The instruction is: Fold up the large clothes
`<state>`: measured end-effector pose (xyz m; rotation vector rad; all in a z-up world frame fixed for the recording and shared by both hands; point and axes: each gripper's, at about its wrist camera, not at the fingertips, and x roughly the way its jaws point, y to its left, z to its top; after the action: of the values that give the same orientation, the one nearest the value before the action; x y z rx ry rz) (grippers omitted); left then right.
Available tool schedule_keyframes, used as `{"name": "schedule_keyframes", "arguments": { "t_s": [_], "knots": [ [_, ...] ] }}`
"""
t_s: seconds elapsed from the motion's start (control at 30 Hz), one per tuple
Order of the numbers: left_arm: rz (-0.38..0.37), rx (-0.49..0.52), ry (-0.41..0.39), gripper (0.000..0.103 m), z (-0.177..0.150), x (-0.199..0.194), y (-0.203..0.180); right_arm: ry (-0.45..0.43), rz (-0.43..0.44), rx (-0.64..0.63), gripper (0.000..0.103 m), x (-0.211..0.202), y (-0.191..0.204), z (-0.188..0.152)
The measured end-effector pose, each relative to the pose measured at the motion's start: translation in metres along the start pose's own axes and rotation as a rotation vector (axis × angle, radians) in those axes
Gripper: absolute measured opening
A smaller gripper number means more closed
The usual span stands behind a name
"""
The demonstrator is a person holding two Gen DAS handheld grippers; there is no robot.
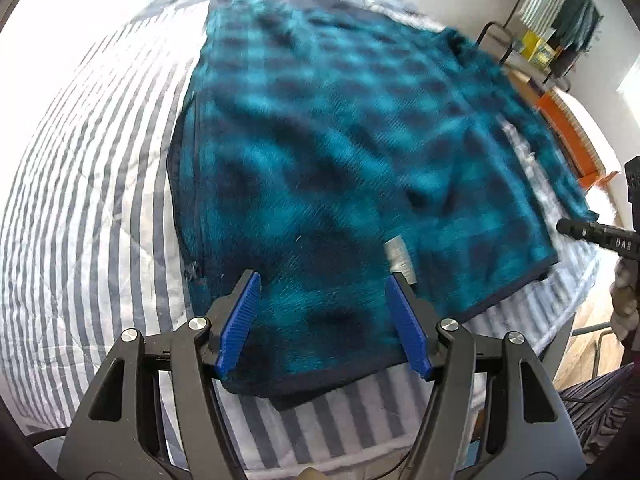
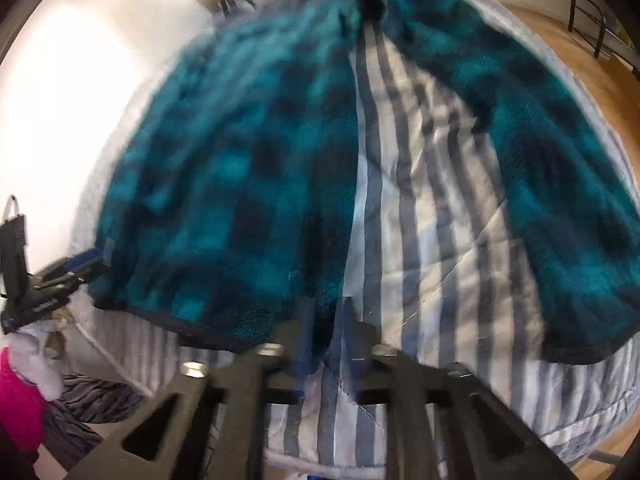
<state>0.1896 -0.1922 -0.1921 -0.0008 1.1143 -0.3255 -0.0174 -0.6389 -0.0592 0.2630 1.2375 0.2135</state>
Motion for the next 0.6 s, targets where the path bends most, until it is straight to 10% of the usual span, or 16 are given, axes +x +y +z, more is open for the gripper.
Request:
{"name": "schedule_keyframes", "arguments": {
  "t_s": [0.23,0.6],
  "knots": [
    [-0.070,0.052,-0.125,0.067,0.019,-0.041,-0.032,-0.194,-0.049,0.168,0.036,-0.063,-0.076,0.009],
    [-0.174,0.119,-0.181,0.067,0.042,-0.055,-0.085,-0.240,-0.101,0.462,0.046,-0.089,-0.188,-0.002]
  ]
}}
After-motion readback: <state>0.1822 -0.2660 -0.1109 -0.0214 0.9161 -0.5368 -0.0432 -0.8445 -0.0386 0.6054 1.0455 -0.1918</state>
